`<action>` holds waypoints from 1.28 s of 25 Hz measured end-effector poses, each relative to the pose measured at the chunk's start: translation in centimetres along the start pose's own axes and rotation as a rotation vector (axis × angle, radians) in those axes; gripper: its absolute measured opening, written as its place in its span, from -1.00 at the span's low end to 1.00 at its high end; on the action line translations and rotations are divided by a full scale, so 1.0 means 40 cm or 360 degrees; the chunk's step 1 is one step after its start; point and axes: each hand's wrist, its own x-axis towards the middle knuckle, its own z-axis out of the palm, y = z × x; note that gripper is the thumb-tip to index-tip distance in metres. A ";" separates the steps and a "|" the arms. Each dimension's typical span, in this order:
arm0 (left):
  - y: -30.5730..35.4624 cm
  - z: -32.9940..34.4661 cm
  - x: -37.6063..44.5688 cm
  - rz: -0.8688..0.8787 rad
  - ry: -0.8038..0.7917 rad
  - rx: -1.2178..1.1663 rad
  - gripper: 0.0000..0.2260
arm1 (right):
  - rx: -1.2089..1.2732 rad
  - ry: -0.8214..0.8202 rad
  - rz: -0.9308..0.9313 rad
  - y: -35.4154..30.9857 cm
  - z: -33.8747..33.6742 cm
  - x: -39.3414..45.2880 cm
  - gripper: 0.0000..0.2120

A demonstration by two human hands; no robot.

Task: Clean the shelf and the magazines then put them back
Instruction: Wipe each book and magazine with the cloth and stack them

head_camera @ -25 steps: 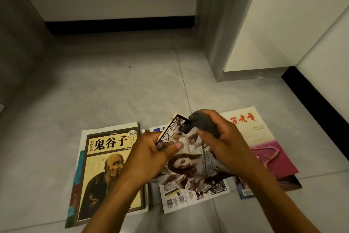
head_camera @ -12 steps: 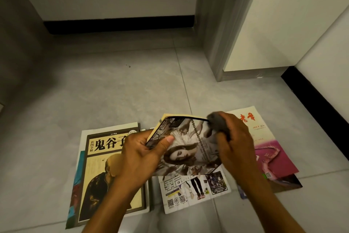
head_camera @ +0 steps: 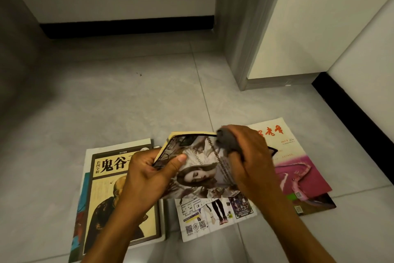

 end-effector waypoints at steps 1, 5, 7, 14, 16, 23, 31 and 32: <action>-0.003 -0.008 0.001 -0.0032 0.0026 -0.0028 -0.89 | -0.0058 0.0038 0.0084 0.045 -0.012 -0.013 -0.65; -0.038 -0.004 -0.004 -0.0169 0.0108 -0.0073 -0.93 | 0.0404 0.0234 0.0645 0.120 -0.021 -0.043 -0.67; -0.060 0.011 -0.013 -0.0288 0.0131 -0.0170 -0.86 | 0.0911 0.0335 0.0959 0.098 -0.013 -0.035 -0.61; -0.060 -0.031 0.001 -0.0421 -0.0140 -0.0680 -0.62 | 0.0795 0.0203 0.0884 0.070 -0.075 0.021 -0.66; -0.022 -0.050 0.019 -0.0360 -0.0347 -0.0390 -0.70 | 0.0669 0.0165 0.0697 0.044 -0.110 0.036 -0.65; 0.046 0.097 0.023 0.0066 -0.0585 0.0419 -0.69 | 0.0302 -0.0254 -0.0050 -0.129 -0.039 0.034 -0.63; 0.029 0.038 0.017 0.0098 -0.0074 0.0150 -0.92 | 0.0073 -0.0289 0.0229 0.067 -0.084 -0.005 -0.70; 0.028 0.026 0.016 0.0051 -0.0023 0.0120 -0.97 | 0.0280 -0.0251 0.0430 0.073 -0.096 -0.016 -0.73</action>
